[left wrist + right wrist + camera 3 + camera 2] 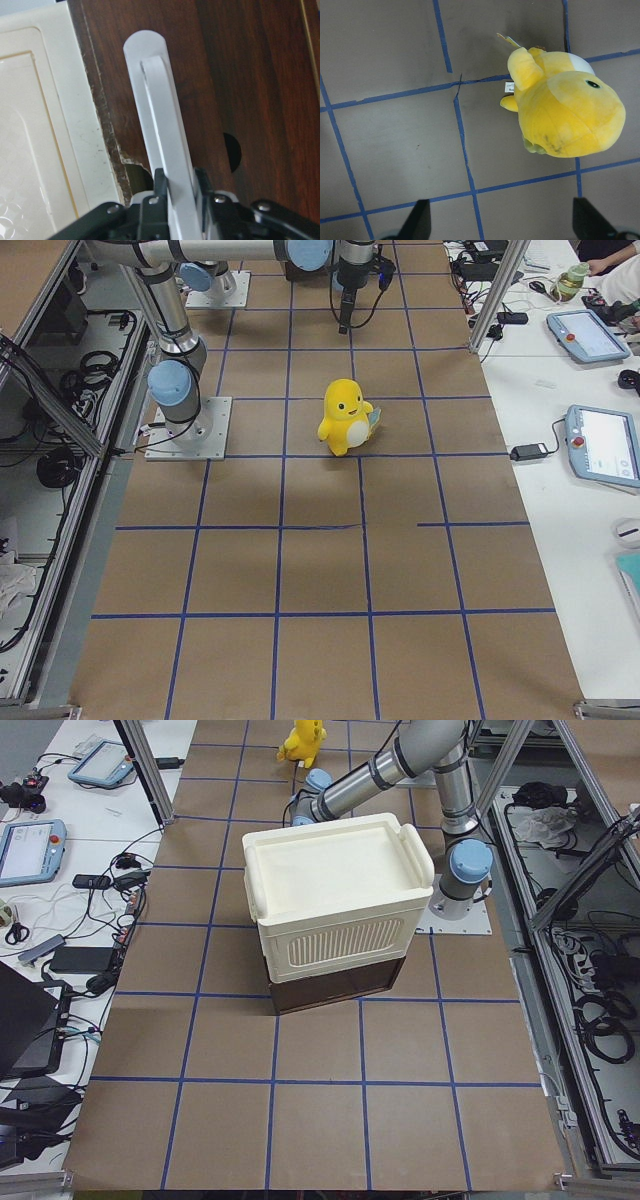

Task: Pull drawer sideways
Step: 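Pull the handle with the left gripper, sliding the drawer out toward the table center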

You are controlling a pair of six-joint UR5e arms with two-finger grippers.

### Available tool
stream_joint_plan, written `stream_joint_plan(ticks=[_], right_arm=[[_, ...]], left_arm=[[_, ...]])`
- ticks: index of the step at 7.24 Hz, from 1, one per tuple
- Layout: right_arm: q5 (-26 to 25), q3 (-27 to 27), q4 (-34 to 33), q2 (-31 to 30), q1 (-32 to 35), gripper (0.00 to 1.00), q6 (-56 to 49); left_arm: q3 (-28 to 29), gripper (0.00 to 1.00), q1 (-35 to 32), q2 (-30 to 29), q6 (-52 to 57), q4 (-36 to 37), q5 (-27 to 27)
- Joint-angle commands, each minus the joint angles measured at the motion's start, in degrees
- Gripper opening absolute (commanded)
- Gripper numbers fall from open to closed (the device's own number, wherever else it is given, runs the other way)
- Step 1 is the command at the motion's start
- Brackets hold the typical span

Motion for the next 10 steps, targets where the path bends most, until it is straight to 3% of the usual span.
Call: stream_joint_plan(ticks=[1,10], right_arm=[[0.0,0.0,0.0,0.0,0.0,1.0,0.0],[0.0,0.0,0.0,0.0,-0.09,1.0,0.0]], left_arm=[[0.03,0.27,-1.31,-0.18,0.09,0.05,0.73],[0.03,0.27,-4.92,-0.18,0.62,-0.03,0.82]])
